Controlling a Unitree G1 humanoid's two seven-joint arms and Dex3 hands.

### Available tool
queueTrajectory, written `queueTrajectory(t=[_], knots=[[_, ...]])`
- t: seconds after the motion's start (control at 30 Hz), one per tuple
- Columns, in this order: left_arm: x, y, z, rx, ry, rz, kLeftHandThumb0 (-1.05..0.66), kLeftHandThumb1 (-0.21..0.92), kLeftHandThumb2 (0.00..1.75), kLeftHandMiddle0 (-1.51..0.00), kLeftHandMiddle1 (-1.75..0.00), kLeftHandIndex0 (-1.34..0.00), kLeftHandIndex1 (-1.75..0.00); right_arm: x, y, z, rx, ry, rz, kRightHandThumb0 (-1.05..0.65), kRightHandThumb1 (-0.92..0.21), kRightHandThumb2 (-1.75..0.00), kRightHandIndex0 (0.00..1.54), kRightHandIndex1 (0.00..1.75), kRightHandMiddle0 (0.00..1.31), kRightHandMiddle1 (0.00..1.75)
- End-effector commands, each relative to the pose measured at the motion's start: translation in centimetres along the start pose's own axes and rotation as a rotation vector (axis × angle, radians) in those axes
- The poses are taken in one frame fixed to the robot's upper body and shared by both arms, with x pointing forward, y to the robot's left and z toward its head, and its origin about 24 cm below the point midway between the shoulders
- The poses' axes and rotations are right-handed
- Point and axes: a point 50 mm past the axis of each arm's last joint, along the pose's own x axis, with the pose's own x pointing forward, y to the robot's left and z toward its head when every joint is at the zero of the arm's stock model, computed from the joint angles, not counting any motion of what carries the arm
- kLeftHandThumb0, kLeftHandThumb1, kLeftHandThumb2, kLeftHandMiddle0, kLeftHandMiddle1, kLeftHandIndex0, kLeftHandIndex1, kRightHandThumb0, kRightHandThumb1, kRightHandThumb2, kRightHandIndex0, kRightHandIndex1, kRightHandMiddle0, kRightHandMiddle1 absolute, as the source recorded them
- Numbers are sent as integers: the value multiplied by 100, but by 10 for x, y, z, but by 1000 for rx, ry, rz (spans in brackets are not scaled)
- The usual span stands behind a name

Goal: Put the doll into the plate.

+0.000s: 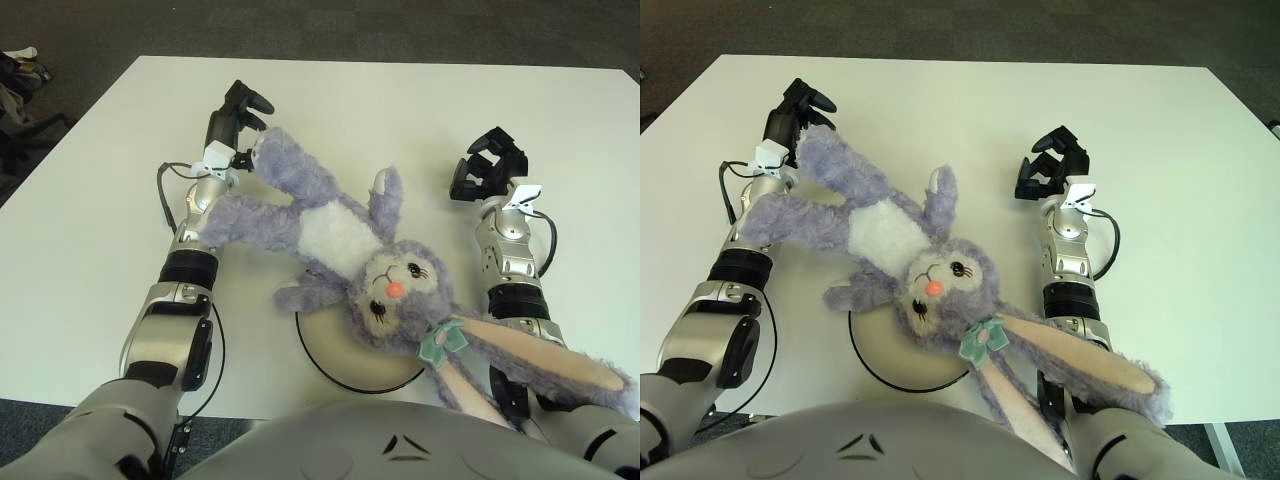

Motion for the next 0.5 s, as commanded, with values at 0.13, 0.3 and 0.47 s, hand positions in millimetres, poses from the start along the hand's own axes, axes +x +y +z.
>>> queueTrajectory(t=[0.13, 0.3, 0.47], knots=[[-15, -6, -7, -49, 31, 15, -1, 34, 130, -48, -175, -47, -175, 1, 0, 0, -1, -1, 13, -1, 5, -175, 91, 174, 64, 175], [-21, -10, -9, -92, 57, 25, -1, 34, 130, -48, -175, -47, -175, 0, 0, -2, -3, 12, 23, -1, 6, -175, 91, 175, 65, 174], [-25, -14, -8, -136, 87, 38, -1, 34, 130, -48, -175, -47, -175, -1, -1, -4, -2, 19, 29, -1, 7, -175, 92, 175, 67, 171]])
